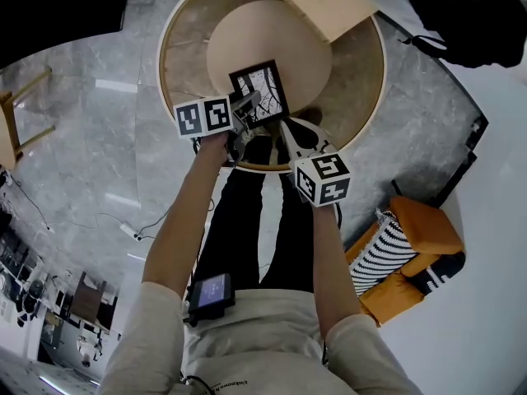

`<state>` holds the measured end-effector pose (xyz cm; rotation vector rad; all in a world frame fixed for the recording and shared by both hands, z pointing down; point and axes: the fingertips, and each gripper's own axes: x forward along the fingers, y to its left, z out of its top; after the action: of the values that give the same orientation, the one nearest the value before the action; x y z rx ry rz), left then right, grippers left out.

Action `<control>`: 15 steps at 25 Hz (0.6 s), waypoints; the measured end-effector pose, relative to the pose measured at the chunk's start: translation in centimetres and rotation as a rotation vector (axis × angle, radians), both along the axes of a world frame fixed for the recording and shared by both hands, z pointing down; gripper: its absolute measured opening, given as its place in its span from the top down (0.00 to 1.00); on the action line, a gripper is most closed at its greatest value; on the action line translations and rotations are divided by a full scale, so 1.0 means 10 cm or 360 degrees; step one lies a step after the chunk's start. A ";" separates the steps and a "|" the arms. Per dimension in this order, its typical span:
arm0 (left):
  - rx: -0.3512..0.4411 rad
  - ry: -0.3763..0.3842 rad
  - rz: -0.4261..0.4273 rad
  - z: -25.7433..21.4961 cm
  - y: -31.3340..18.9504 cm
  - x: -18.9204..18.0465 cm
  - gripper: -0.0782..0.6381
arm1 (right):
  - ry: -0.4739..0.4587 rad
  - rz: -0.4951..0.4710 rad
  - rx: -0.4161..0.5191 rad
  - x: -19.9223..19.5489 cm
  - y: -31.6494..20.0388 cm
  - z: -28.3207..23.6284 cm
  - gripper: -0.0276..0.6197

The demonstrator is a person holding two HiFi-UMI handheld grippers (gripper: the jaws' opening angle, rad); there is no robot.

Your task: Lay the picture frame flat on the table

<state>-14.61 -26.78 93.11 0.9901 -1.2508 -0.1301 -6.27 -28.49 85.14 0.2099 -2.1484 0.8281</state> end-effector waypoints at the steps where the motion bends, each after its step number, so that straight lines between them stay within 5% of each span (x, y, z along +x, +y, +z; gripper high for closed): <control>1: -0.0004 0.0003 -0.0010 0.00 0.01 0.00 0.56 | 0.0011 -0.0027 0.0019 0.00 0.01 0.01 0.90; 15: -0.0036 0.0036 -0.0042 0.06 0.13 0.02 0.57 | -0.0004 0.0009 -0.0016 0.00 0.02 0.02 0.90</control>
<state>-14.42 -25.52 93.75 0.9507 -1.2422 -0.1472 -6.29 -28.30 85.34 0.2100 -2.1461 0.8429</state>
